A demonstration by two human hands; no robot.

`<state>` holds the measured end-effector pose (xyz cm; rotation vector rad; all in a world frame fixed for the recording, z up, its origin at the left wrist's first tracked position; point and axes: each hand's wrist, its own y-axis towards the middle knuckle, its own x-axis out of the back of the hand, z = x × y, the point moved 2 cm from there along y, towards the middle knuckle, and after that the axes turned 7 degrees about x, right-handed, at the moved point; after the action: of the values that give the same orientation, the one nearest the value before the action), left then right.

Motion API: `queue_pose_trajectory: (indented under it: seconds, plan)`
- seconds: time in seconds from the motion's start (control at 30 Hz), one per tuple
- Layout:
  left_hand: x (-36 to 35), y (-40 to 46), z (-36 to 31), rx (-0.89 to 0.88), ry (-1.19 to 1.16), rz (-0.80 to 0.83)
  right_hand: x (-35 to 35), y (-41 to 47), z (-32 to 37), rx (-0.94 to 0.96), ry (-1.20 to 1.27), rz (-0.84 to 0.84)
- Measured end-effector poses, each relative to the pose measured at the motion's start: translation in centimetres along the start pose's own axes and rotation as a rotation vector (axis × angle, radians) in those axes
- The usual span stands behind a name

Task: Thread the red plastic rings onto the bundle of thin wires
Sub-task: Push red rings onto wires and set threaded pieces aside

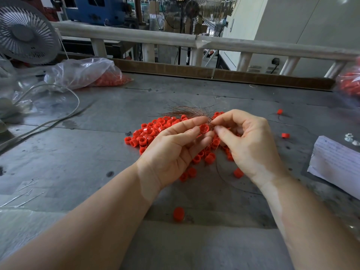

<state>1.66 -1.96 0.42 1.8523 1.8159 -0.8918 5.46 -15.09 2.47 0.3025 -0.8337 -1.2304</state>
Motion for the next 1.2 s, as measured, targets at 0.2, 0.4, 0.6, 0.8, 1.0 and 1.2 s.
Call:
queue_pose_trajectory:
  seconds: [0.2, 0.4, 0.6, 0.8, 1.0, 1.2]
  plan:
    - [-0.18, -0.13, -0.05, -0.003, -0.036, 0.002, -0.02, 0.04, 0.07, 0.001, -0.003, 0.004]
    - [-0.07, -0.17, -0.04, -0.010, -0.015, -0.007, -0.01, 0.00, 0.09, -0.005, 0.004, 0.008]
    - [-0.08, -0.20, -0.05, -0.013, -0.017, -0.004, 0.00, 0.03, 0.15, -0.008, 0.002, 0.008]
    - [-0.12, -0.17, 0.00, -0.009, -0.027, -0.016, 0.00, 0.02, 0.19, -0.017, 0.008, 0.014]
    - [-0.21, -0.25, -0.09, -0.004, -0.052, -0.026, 0.02, 0.01, 0.29, -0.019, 0.002, 0.015]
    - [-0.25, -0.24, -0.16, 0.000, -0.081, -0.041, -0.02, 0.02, 0.25, -0.022, -0.006, 0.009]
